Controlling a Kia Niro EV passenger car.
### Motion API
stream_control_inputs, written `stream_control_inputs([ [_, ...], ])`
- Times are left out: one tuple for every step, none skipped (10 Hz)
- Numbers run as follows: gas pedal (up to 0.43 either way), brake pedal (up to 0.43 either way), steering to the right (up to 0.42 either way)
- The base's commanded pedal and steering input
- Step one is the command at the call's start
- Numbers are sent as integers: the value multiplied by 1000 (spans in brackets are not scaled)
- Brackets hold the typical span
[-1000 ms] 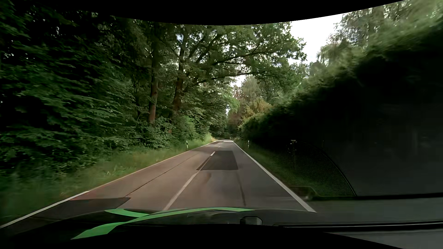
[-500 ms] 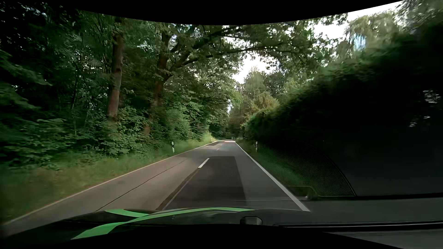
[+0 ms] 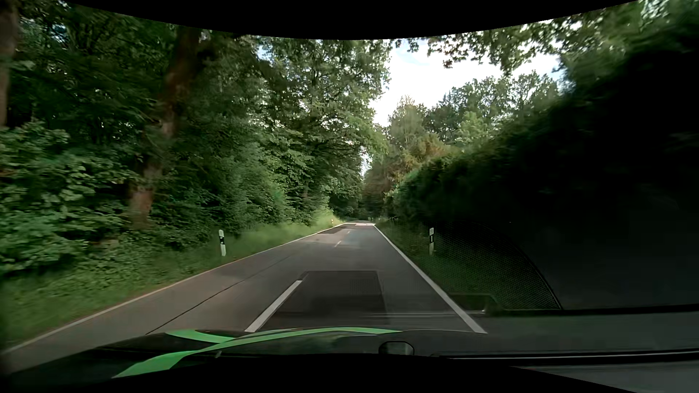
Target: Follow the waypoints while adhering to traffic rules and regulations
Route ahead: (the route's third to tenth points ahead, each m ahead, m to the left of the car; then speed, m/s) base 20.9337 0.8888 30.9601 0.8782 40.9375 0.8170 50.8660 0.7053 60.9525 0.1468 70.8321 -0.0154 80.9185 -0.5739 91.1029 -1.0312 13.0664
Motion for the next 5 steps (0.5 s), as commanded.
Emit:
stream_control_inputs([
  [197, 0, -6],
  [197, 0, -5],
  [197, 0, -5],
  [197, 0, -5],
  [197, 0, -5],
])
